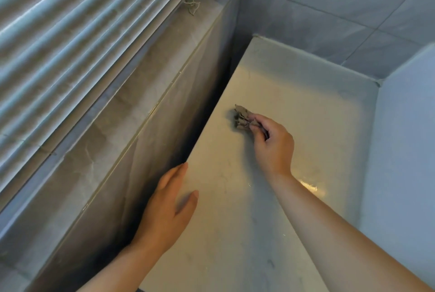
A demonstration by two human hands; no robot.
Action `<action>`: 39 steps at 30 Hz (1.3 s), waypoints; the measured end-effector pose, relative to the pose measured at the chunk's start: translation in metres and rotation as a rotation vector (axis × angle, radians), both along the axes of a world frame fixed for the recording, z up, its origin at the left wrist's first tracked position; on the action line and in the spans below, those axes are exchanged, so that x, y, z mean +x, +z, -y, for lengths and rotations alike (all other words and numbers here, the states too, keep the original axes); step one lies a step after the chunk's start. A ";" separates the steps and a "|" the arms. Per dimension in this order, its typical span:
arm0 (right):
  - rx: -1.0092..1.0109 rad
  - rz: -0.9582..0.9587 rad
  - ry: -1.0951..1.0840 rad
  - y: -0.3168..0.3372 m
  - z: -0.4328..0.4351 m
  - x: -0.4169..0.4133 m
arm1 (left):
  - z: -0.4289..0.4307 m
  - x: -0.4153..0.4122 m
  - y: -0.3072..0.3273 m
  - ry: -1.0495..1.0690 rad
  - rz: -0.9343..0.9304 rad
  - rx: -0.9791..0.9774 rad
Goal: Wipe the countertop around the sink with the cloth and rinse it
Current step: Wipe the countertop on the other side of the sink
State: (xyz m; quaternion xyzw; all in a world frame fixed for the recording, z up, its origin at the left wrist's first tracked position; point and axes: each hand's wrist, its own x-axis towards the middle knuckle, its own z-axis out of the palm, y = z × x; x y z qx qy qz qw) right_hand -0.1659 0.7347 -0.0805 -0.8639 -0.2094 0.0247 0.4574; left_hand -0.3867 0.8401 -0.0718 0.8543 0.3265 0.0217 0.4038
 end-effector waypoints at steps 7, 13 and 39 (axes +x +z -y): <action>0.003 0.008 0.166 -0.001 0.006 -0.057 | -0.001 0.001 -0.002 0.131 0.036 -0.054; 0.104 -0.139 0.129 0.017 -0.014 -0.032 | -0.005 0.004 -0.005 0.197 0.017 -0.126; 0.023 -0.055 0.346 0.029 -0.024 -0.039 | -0.007 -0.017 0.001 0.300 0.104 -0.122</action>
